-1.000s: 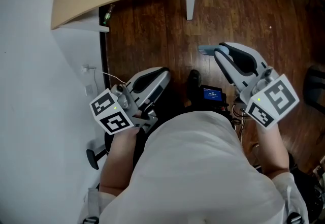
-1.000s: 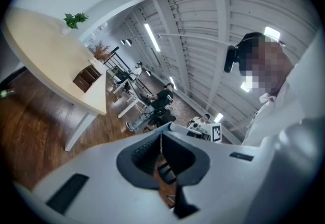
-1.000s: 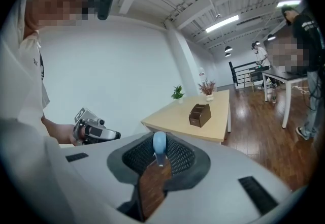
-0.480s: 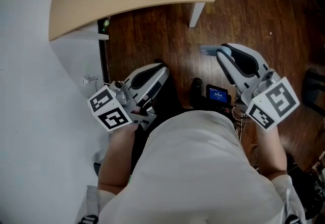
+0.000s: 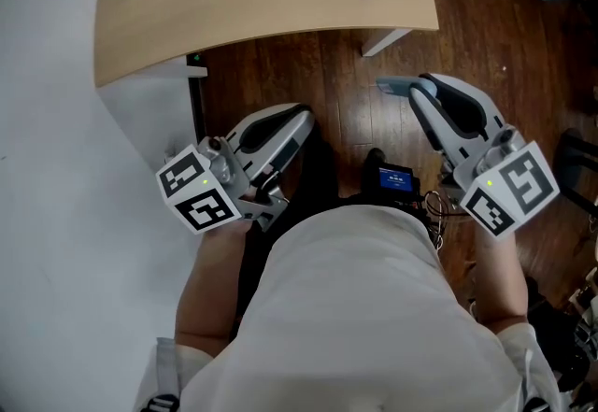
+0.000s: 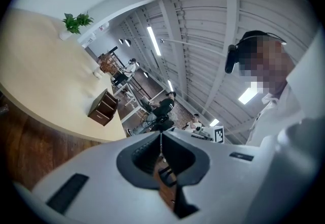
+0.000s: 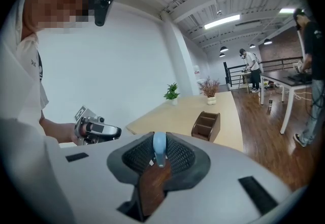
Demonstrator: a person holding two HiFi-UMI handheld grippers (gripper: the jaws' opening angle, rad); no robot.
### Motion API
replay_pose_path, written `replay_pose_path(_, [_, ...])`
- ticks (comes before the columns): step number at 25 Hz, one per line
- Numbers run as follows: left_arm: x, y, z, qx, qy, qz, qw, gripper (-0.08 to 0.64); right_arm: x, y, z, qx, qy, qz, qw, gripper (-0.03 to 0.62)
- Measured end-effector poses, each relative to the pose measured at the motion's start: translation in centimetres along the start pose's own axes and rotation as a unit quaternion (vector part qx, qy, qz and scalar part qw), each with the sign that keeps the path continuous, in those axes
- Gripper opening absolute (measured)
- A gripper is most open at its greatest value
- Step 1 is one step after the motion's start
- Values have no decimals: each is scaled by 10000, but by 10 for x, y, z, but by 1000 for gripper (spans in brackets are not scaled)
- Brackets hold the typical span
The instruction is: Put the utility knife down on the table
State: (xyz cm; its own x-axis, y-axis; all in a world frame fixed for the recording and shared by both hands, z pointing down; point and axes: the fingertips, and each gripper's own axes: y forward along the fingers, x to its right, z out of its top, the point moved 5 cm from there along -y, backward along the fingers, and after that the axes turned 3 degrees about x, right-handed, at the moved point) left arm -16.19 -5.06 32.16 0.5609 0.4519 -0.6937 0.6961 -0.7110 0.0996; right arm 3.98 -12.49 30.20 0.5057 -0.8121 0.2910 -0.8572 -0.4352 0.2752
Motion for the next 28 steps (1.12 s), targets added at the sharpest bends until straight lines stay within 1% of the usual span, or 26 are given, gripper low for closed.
replay_pose_path(3, [-4, -4, -13, 13, -164, 6, 9999, 5, 1, -2, -8, -152, 16, -54, 9999, 71])
replay_pose_path(7, [-13, -4, -28, -2, -269, -197, 9994, 5, 0, -7, -19, -209, -77, -328, 9992, 71])
replay_pose_path(12, [-7, -3, -20, -37, -291, -323, 9990, 5, -2, -5, -8, -229, -112, -455, 9986, 71])
replay_pose_path(16, [-4, -3, -21, -55, -192, -472, 9987, 5, -5, -2, -2, -149, -392, -547, 9976, 70])
replay_pose_path(19, [0, 0, -20, -116, -103, -503, 9986, 5, -4, 2, 8, -106, -523, -532, 9972, 71])
replay_pose_path(24, [17, 3, -1, -12, -209, -348, 9992, 5, -1, 11, 37, -204, -579, -323, 9976, 71])
replay_pose_path(28, [15, 5, 7, 42, -203, -240, 9995, 5, 4, 25, 45, -244, -679, -203, 9972, 70])
